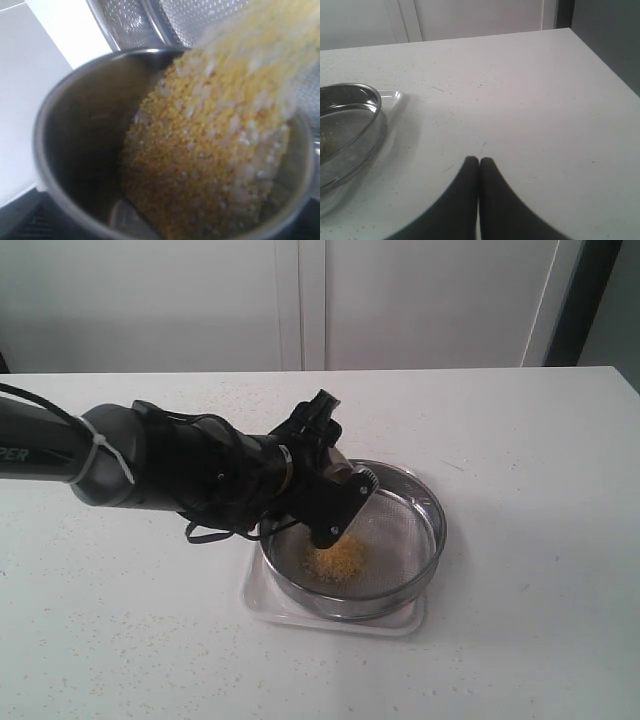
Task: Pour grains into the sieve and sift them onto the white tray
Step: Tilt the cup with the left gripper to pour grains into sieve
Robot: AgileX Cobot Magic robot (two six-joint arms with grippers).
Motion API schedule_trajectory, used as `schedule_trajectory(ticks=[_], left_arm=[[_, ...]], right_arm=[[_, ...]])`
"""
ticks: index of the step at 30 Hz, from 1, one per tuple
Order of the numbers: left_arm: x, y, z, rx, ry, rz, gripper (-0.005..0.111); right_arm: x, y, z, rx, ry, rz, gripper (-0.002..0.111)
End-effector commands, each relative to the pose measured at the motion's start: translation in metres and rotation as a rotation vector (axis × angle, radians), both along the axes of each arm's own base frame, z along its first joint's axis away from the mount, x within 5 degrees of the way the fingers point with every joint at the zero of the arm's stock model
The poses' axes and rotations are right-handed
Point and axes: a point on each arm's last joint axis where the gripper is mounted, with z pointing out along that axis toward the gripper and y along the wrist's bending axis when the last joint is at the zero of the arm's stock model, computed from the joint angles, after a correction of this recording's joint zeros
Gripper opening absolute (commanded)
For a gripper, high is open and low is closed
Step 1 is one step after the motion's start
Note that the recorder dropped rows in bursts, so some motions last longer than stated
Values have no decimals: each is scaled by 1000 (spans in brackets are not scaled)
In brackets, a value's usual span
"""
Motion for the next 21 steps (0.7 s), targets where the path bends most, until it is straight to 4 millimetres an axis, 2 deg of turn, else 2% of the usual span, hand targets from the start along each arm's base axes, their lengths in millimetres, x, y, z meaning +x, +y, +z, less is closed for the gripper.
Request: schedule_trajectory(ticks=[1, 7, 12, 21], left_arm=[[5, -6, 3, 31, -40, -24, 0], [10, -10, 4, 87, -79, -61, 0], [14, -12, -9, 149, -86, -74, 0], [27, -25, -14, 146, -106, -58, 0]], right_arm=[[0, 0, 0, 2, -14, -6, 0], [0, 0, 0, 2, -14, -6, 0], [0, 0, 0, 2, -14, -6, 0], [0, 0, 0, 2, -14, -6, 0]])
